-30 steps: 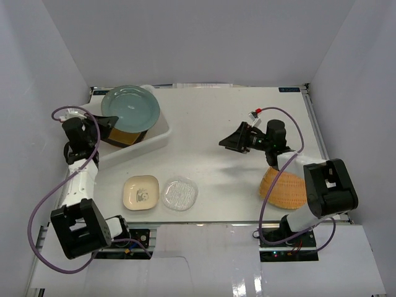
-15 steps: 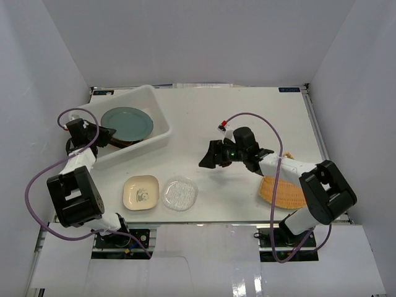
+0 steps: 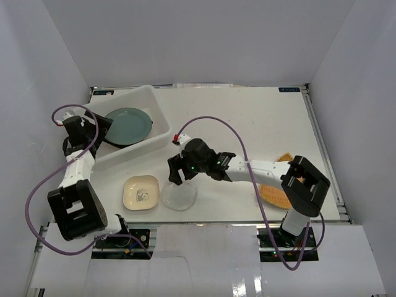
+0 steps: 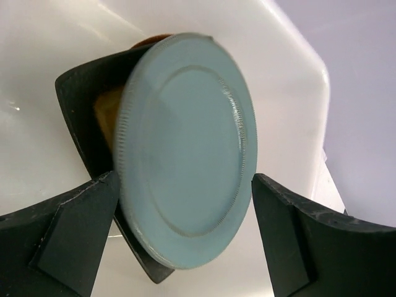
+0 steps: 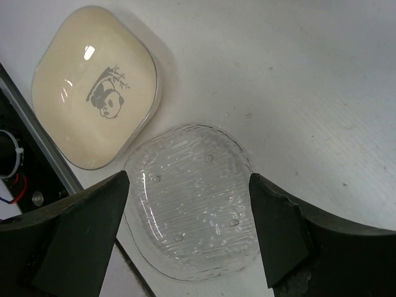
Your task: Place the plates into the plastic bin on the countertop
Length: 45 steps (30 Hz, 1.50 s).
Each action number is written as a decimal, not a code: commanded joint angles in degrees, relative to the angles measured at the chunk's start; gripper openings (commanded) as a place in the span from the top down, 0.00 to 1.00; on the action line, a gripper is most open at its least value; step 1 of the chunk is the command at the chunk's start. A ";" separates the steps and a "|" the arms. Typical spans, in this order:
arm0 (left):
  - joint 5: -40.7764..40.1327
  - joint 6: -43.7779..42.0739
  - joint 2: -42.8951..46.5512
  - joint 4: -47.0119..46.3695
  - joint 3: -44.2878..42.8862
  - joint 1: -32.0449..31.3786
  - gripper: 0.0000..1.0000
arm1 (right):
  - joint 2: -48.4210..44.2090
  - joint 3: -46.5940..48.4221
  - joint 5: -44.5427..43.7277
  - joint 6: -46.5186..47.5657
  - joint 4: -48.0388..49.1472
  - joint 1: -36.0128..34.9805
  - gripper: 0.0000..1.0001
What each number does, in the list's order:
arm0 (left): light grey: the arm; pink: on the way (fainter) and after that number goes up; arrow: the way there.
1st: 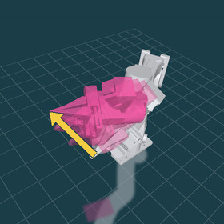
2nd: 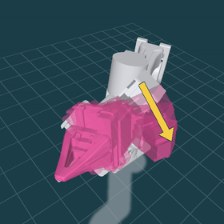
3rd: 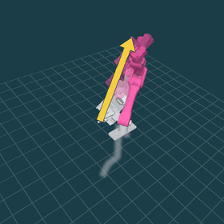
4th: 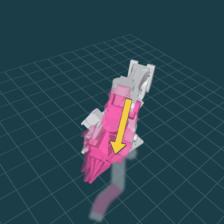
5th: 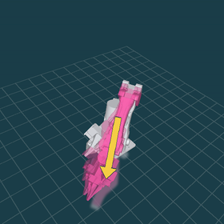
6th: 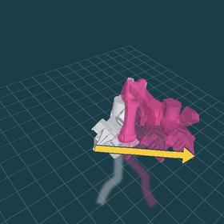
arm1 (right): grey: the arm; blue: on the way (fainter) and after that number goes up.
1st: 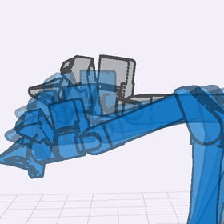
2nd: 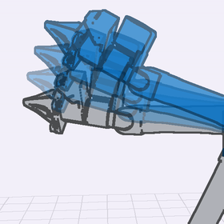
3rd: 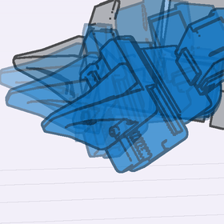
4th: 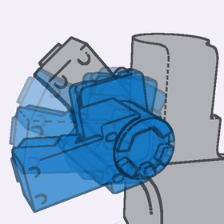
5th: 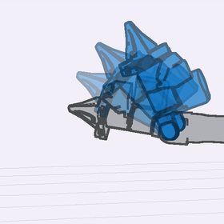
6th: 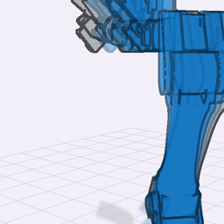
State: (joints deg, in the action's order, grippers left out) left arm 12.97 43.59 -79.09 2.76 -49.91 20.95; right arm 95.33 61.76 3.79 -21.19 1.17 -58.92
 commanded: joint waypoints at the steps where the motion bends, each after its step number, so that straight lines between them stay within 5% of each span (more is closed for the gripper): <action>1: -5.75 -3.25 7.19 0.31 1.65 -0.91 0.02 | 3.80 6.26 -8.09 2.82 -5.12 -4.18 0.17; 7: -7.61 -5.97 8.42 5.84 1.92 -2.75 0.02 | 15.56 19.16 -11.26 4.49 -9.25 -7.09 0.44; 18: 5.03 -6.85 26.87 6.72 7.45 -6.44 0.06 | 25.16 26.75 -9.07 2.39 -8.91 -8.23 0.44; 21: 8.37 -8.00 32.66 10.57 8.69 -7.68 0.09 | 26.49 27.36 -9.77 1.33 -8.56 -8.23 0.74; 24: 10.05 -10.10 36.88 15.14 7.38 -7.94 0.12 | 25.00 26.75 -10.21 0.54 -6.80 -8.32 0.92; 34: 15.32 -12.22 37.96 22.46 -9.91 -13.12 0.18 | 10.05 26.65 -16.17 3.78 -3.54 -5.96 0.92; 41: 14.01 -13.36 38.92 26.85 -17.15 -15.94 0.21 | 19.26 43.25 -15.22 4.40 -4.42 1.95 0.92; 45: 13.92 -13.36 38.57 28.35 -16.19 -17.25 0.21 | 32.07 58.35 -14.52 3.79 -4.51 4.86 0.92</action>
State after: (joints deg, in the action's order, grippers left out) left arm 26.65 30.96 -39.29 27.14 -66.48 4.60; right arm 119.98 112.77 -10.17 -17.50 -4.64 -55.68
